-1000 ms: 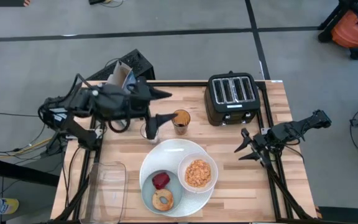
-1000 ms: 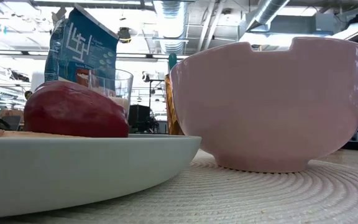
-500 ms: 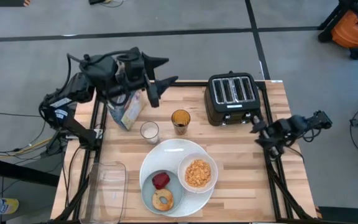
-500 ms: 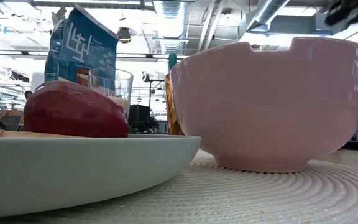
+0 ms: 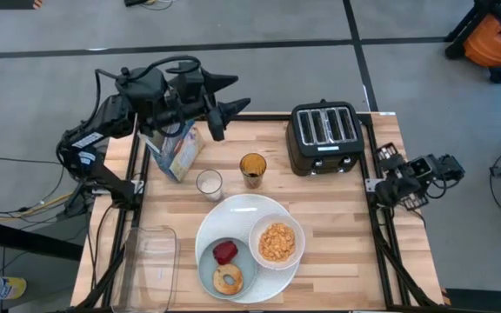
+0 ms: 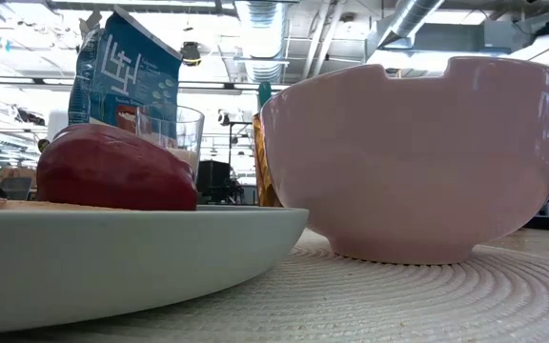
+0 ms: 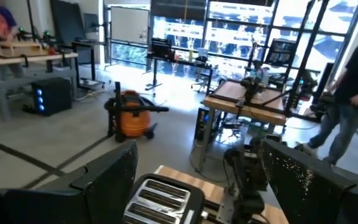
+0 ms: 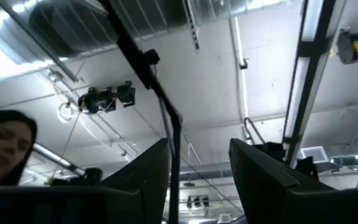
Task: Arrange a breakfast setting
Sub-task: Put the blue spoon beside the white placemat
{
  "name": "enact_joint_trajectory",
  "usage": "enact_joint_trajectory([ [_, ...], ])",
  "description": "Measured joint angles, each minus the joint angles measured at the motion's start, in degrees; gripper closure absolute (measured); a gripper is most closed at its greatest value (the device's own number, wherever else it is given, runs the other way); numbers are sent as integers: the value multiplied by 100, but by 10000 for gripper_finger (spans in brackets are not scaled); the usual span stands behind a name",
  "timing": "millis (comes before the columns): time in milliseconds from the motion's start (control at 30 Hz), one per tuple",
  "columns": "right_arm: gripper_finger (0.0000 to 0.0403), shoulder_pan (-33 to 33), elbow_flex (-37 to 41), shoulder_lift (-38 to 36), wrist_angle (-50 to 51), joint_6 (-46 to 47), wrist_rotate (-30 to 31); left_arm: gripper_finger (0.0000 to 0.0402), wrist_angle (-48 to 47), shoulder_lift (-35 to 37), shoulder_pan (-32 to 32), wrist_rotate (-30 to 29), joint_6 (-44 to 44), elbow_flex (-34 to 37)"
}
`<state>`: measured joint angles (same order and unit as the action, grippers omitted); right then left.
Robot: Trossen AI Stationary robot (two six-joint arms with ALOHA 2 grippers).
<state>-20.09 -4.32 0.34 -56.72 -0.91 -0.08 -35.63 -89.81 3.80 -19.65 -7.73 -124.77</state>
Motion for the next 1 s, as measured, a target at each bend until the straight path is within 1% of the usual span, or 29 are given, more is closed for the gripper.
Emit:
enact_joint_trajectory([
  [133,211,65,-274,2,74,-314,21,79,-7,-45,8,0,-178,1],
  [233,211,73,-475,2,204,-345,137,79,3,-75,5,1,-194,2],
  [400,211,61,-564,2,214,165,128,79,-5,-84,5,3,-196,2],
  [567,211,65,-584,5,220,25,633,79,-74,-84,5,26,-139,2],
  [667,211,65,-827,213,308,288,866,79,-182,-84,5,115,-161,2],
  [767,211,69,-1241,637,924,327,1067,79,-276,-84,5,178,-175,2],
  [933,211,69,-2230,1661,2653,73,2036,79,-361,-84,5,183,-176,2],
  [1000,211,79,-2589,2046,3166,45,2162,79,-451,-84,5,182,-185,2],
])
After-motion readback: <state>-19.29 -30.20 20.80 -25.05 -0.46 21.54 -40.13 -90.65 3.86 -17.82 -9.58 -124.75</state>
